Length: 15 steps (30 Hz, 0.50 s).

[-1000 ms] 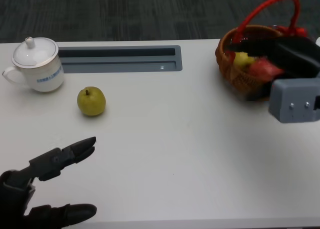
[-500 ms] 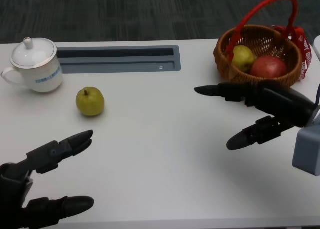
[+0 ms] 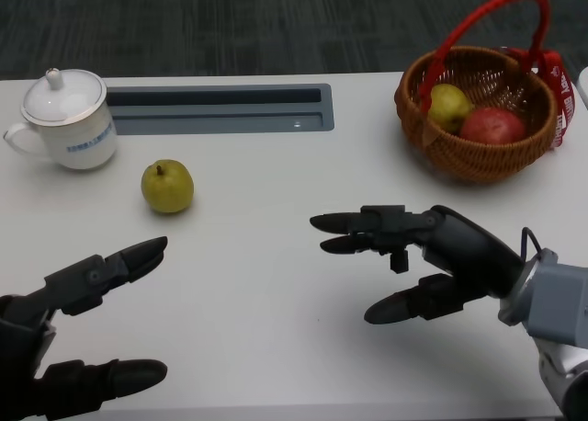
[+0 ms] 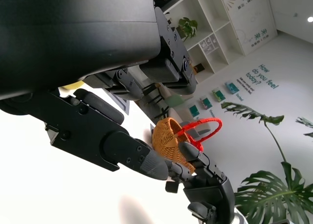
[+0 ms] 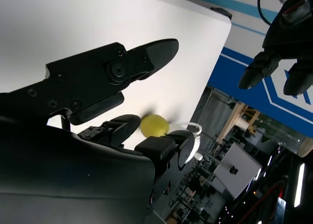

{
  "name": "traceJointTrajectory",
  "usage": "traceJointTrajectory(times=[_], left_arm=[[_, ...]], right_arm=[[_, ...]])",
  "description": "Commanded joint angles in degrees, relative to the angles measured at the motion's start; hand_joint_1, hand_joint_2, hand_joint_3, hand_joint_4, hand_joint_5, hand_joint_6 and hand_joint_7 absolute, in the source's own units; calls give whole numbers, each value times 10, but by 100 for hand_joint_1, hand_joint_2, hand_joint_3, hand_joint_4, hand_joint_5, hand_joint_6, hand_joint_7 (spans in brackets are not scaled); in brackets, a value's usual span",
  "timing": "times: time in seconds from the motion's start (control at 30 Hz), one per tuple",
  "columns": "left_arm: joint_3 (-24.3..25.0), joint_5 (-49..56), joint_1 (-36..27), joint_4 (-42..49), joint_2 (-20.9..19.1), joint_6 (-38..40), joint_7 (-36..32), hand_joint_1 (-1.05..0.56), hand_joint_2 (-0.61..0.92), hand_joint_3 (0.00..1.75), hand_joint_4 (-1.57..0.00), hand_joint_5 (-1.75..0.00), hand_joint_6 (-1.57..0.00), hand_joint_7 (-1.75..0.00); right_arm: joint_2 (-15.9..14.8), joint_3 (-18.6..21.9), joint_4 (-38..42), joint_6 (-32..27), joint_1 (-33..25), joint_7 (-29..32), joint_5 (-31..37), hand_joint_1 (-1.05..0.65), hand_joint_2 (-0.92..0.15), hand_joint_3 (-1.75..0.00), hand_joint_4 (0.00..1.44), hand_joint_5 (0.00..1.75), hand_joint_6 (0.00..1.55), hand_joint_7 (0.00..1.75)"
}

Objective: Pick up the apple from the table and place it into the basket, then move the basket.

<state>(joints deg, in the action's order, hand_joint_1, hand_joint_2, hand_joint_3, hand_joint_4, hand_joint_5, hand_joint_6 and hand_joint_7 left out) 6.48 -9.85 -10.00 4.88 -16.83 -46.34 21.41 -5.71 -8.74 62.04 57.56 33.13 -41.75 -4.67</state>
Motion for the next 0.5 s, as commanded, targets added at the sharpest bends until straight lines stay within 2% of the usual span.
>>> traceJointTrajectory(times=[0.03, 0.23, 0.5], left_arm=[[5, -13, 3, 8, -13, -3, 13, -47, 75, 0, -61, -1, -58, -1], [11, -14, 13, 29, -15, -18, 21, -44, 75, 0, -66, -2, -63, -2], [10, -23, 22, 37, -15, -20, 29, -39, 75, 0, -70, -2, -68, -2]], right_arm=[[9, 16, -11, -9, -13, -16, -18, -42, -83, 0, 62, 0, 51, 1], [22, 26, -4, 5, -23, -16, -10, -48, -84, 0, 55, 0, 48, 0], [23, 27, -1, 28, -29, -2, 7, -50, -83, 0, 45, 0, 43, 0]])
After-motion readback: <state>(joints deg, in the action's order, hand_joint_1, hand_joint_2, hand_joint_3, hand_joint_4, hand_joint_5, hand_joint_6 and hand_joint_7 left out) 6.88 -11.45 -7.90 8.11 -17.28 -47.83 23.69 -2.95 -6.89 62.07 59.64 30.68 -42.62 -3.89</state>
